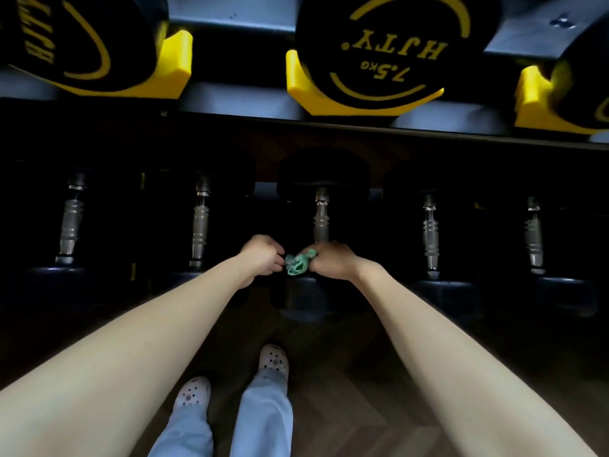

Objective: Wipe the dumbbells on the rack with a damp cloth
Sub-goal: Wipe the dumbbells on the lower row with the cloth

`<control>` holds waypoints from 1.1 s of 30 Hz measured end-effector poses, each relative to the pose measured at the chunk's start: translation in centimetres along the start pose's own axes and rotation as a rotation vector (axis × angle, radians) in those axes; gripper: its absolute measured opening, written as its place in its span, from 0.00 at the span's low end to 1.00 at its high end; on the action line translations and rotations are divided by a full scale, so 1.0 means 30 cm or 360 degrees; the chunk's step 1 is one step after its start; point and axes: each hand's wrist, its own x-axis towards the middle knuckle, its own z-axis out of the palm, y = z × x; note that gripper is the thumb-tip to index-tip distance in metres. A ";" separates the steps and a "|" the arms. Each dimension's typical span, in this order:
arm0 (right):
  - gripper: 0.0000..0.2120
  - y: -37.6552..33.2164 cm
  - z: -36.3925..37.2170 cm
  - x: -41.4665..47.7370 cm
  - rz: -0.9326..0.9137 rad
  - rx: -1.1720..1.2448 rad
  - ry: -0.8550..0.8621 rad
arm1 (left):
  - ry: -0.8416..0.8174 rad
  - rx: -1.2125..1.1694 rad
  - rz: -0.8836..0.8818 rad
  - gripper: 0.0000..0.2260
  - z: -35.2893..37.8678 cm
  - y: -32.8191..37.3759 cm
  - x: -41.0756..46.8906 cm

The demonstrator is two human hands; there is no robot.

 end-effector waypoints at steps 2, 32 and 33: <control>0.15 -0.010 -0.010 -0.014 0.0043 0.0207 -0.0011 | 0.0033 -0.0028 -0.0018 0.13 -0.021 -0.012 -0.007; 0.17 0.177 0.030 0.001 0.0176 0.0976 0.0470 | -0.0411 0.0480 0.0192 0.09 0.003 0.041 0.028; 0.16 0.176 0.038 -0.013 0.0156 0.0861 0.0355 | -0.0400 0.0427 0.0178 0.08 0.003 0.039 0.021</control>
